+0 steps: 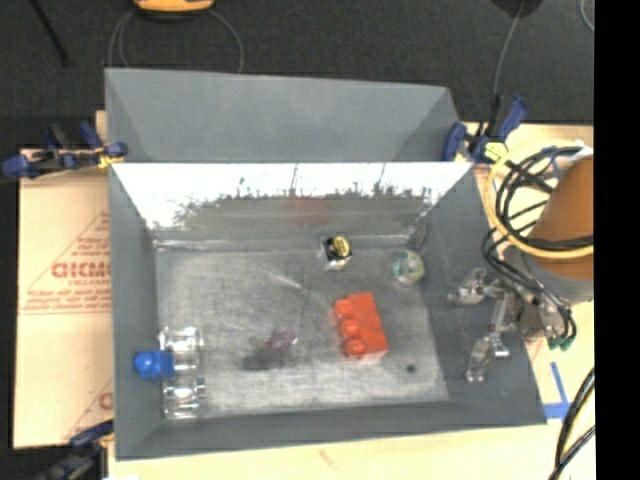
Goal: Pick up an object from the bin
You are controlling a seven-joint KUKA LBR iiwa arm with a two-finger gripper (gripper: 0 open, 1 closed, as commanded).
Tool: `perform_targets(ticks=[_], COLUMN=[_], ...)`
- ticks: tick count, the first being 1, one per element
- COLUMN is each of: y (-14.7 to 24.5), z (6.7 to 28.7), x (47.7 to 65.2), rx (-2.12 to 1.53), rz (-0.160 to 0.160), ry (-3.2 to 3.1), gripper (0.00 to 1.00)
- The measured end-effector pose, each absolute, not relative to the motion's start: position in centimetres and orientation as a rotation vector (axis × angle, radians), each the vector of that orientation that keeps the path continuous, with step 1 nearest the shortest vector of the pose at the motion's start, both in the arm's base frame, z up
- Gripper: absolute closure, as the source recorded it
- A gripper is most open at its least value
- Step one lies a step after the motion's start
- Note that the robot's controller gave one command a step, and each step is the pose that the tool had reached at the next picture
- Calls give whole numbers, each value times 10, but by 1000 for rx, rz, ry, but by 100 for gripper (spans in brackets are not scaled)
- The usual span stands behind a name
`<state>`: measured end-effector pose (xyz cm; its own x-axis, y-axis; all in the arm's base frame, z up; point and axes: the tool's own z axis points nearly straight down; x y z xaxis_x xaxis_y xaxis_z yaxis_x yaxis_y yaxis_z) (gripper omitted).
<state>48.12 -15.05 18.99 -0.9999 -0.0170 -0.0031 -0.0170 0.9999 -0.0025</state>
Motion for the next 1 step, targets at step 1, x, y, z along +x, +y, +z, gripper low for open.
perform_targets(ticks=[1], y=[-56], z=[104], x=[560], rx=[220], rz=[4], ry=[3129], gripper=[0])
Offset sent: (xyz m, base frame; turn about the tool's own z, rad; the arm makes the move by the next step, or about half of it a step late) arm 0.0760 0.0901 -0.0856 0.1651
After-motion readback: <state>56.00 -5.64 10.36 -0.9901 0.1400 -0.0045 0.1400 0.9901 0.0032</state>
